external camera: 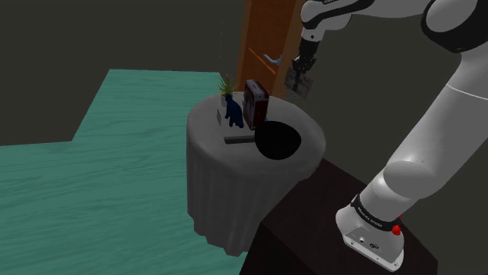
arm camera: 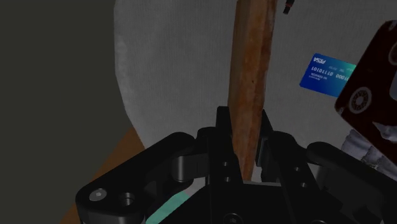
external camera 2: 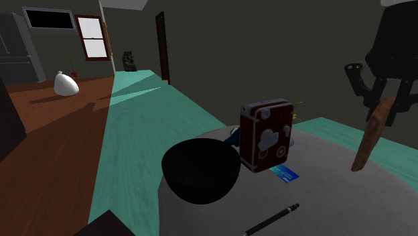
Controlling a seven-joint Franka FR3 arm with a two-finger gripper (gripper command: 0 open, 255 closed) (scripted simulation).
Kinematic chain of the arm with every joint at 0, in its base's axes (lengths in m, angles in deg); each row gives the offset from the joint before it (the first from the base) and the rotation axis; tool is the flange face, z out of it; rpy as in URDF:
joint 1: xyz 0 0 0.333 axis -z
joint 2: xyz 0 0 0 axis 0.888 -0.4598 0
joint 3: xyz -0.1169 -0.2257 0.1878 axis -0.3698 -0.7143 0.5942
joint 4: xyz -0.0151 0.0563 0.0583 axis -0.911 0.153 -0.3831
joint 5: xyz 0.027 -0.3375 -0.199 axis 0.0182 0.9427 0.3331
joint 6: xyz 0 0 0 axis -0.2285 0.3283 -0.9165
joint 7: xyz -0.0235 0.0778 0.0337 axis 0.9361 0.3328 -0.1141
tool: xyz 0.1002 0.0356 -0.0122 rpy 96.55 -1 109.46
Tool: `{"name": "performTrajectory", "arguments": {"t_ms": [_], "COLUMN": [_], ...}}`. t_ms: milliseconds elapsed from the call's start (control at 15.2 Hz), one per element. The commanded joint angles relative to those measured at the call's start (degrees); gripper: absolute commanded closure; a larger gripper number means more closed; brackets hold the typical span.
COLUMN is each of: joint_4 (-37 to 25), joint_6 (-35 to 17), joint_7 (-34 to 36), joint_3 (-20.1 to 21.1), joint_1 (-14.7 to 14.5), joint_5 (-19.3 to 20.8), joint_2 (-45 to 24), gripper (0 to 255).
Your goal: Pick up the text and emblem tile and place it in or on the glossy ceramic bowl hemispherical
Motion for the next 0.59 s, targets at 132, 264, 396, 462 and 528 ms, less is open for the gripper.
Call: {"name": "performTrajectory", "arguments": {"t_ms": [132,264,396,462,528], "joint_4": [3.28,7.10,10.60,12.24,13.82], "joint_6": [0.43,0.14,0.03,0.05,0.10], "joint_7": [2.64,5.24,7.85,9.16,10.46], "joint_3": [0.96,2.05,3.31,4.00,4.72], "joint_1": [-1.32,-2.45,-3.45,-3.92,-4.36], "joint_5": [1.21,2.22,3.02,3.34,3.60], "joint_2": [3.79,7.34,10.72,12.35,13.94], "gripper": [255,255,255,255,255]}}
